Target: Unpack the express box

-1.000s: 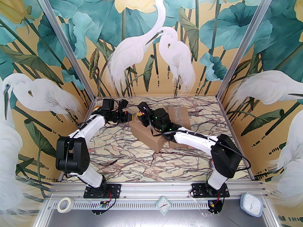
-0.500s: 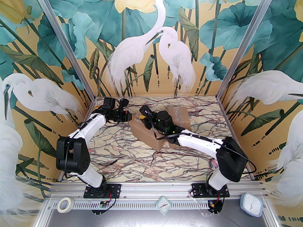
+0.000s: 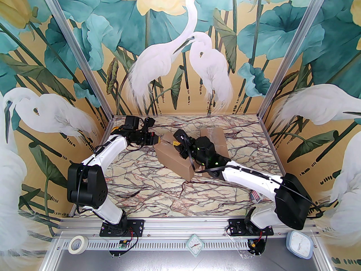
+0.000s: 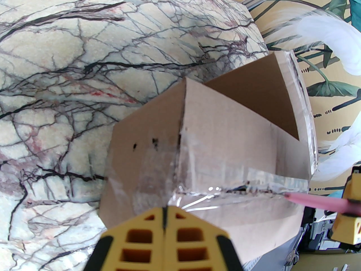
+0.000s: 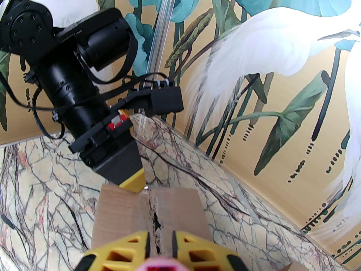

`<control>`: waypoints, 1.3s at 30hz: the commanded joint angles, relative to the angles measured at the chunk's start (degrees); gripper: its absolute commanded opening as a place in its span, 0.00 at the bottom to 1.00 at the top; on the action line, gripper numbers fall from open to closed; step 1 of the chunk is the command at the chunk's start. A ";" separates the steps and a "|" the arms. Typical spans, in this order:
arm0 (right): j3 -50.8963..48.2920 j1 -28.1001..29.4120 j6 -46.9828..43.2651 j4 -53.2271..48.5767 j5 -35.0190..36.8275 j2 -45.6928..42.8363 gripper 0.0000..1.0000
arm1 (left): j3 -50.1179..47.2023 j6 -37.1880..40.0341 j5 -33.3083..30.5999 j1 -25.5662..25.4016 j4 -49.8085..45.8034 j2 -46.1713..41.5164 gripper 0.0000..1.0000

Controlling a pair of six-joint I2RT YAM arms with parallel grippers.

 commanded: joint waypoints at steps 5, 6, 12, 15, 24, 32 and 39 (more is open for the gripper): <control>-4.19 -0.51 -1.00 -2.93 2.73 -5.33 0.00 | 0.44 1.20 -9.16 0.32 -5.48 1.70 0.00; -4.79 -0.59 -0.85 -3.12 2.84 -6.12 0.00 | 0.74 1.34 -9.24 0.27 -5.84 1.78 0.00; -7.90 -0.67 0.52 -4.02 2.74 -9.95 0.00 | 1.50 1.75 -10.55 0.23 -7.13 1.52 0.00; -9.23 -0.65 0.79 -4.70 2.92 -11.69 0.00 | 1.76 1.73 -11.00 0.22 -7.53 1.39 0.00; -12.34 -0.77 -0.03 -7.72 4.32 -17.07 0.00 | 2.82 1.79 -11.78 0.15 -8.50 1.13 0.00; -14.95 -0.86 0.83 -9.26 5.40 -21.58 0.00 | 3.58 1.47 -12.30 0.14 -8.87 1.26 0.00; -17.07 -1.03 1.71 -10.05 6.71 -25.83 0.00 | 4.05 1.22 -12.92 0.14 -9.06 1.34 0.00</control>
